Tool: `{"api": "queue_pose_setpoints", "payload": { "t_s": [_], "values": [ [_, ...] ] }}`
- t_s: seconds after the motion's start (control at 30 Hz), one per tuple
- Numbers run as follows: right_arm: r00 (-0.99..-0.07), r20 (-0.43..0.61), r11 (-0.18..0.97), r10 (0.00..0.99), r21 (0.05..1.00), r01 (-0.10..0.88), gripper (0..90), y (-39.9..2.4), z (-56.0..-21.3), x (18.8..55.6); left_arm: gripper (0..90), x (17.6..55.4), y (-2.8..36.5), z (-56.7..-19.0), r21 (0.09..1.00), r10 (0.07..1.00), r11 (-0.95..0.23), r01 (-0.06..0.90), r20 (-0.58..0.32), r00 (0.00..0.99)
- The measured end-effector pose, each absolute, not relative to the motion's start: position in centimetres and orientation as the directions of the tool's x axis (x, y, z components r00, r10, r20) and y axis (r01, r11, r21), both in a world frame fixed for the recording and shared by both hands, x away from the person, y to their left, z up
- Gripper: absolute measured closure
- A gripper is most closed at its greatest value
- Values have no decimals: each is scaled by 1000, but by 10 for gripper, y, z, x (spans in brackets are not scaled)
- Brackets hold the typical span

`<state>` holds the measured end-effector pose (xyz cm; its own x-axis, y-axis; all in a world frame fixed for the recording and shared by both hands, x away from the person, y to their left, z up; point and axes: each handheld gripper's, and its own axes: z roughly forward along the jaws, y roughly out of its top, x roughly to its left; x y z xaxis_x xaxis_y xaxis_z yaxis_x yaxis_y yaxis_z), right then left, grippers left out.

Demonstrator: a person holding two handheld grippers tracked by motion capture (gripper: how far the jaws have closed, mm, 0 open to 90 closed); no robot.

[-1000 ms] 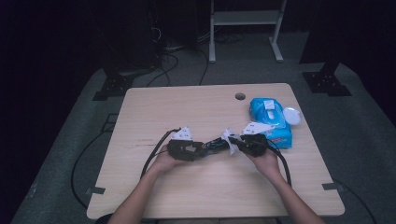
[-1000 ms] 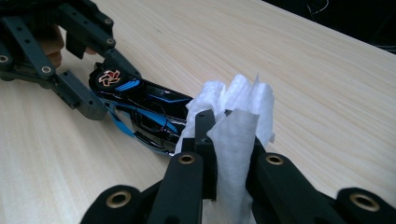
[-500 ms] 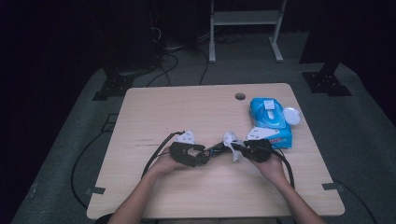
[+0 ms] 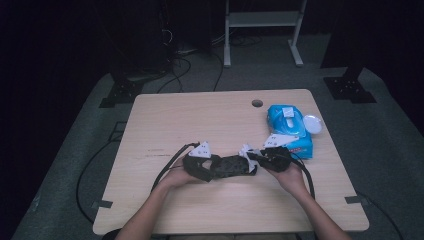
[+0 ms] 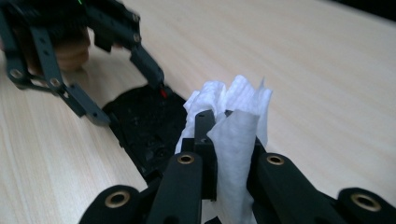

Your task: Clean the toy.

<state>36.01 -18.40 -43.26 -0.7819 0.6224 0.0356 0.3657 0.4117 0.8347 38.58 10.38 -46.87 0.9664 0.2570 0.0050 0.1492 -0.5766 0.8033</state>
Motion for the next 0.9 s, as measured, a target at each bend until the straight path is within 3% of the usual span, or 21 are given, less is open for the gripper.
{"api": "queue_pose_setpoints", "payload": {
  "t_s": [0.2,0.47,0.6,0.9],
  "values": [
    [-784,44,439,619,809,391,827,-177,-451,359,215,384,105,-464,825,272,-548,140,17,962],
    [-787,44,433,615,816,384,825,-178,-454,360,174,386,103,-468,803,299,-576,153,33,954],
    [-790,45,431,611,818,380,825,-179,-456,361,109,389,100,-474,798,308,-576,178,10,951],
    [-780,45,422,624,821,385,825,-179,-457,364,88,389,98,-476,797,309,-572,194,-10,951]
  ]
}}
